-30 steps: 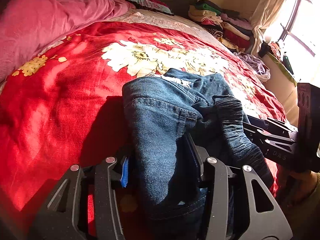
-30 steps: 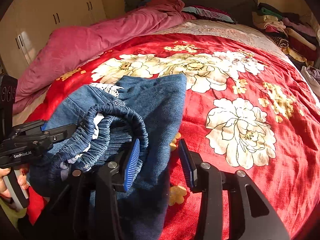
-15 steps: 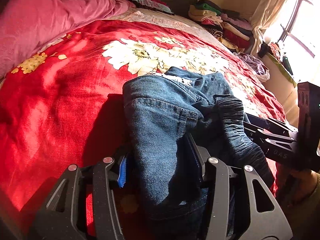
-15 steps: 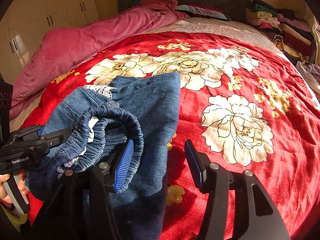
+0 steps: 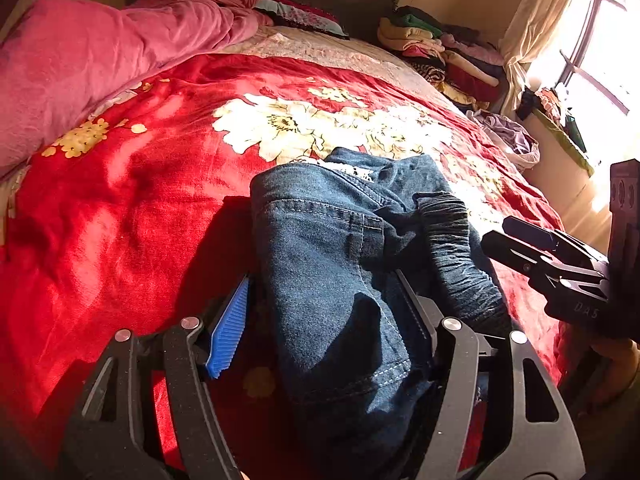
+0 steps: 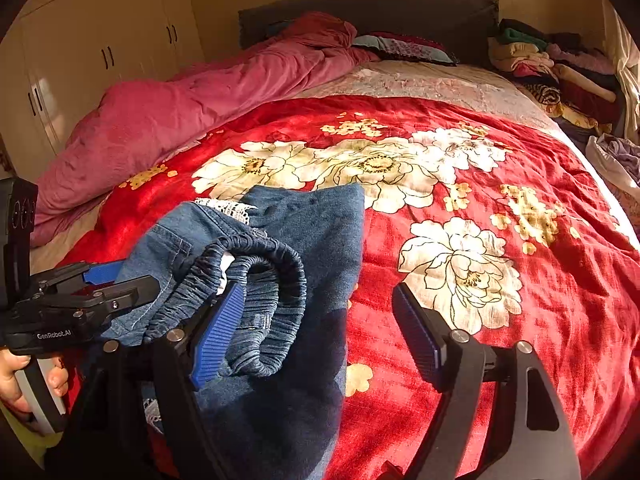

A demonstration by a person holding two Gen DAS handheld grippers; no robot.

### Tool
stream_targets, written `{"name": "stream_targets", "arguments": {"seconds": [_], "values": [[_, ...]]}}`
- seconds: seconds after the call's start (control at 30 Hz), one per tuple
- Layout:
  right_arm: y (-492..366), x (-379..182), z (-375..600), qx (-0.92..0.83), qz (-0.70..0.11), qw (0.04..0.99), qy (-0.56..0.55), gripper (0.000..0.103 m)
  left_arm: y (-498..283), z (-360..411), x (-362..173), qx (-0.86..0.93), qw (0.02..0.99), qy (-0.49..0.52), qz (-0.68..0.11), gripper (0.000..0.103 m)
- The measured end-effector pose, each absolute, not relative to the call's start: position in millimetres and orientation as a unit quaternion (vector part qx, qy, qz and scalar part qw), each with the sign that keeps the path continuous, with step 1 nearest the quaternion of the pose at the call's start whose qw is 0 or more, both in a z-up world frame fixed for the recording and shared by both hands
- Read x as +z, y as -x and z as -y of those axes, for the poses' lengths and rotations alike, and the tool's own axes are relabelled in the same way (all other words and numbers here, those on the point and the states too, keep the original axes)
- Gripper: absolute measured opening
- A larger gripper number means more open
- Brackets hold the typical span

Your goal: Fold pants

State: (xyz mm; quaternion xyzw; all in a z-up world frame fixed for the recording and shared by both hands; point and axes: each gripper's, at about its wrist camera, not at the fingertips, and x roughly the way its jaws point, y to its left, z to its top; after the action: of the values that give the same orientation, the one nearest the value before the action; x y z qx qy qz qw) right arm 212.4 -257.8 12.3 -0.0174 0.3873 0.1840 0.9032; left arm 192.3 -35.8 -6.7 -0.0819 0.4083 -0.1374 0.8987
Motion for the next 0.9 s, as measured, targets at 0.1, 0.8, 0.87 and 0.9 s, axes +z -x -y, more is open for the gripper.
{"name": "stream_targets", "arguments": {"seconds": [0.1, 0.8, 0.87, 0.9], "values": [[-205.0, 21.8, 258.7, 0.183, -0.374, 0.909, 0.016, 0.081, -183.7, 35.4, 3.7, -0.136, 0.904, 0.08, -0.397, 0.066], [-130.4, 79.4, 267.5, 0.185, -0.292, 0.938, 0.003, 0.098, -116.6, 21.5, 55.0, -0.113, 0.929, 0.068, -0.347, 0.093], [-120.7, 80.4, 268.1, 0.186, -0.289, 0.939, 0.003, 0.098, -106.1, 22.5, 56.2, -0.113, 0.93, 0.067, -0.342, 0.093], [-116.0, 80.6, 268.4, 0.186, -0.289, 0.939, 0.004, 0.098, -101.6, 22.4, 56.5, -0.112, 0.931, 0.067, -0.342, 0.093]]}}
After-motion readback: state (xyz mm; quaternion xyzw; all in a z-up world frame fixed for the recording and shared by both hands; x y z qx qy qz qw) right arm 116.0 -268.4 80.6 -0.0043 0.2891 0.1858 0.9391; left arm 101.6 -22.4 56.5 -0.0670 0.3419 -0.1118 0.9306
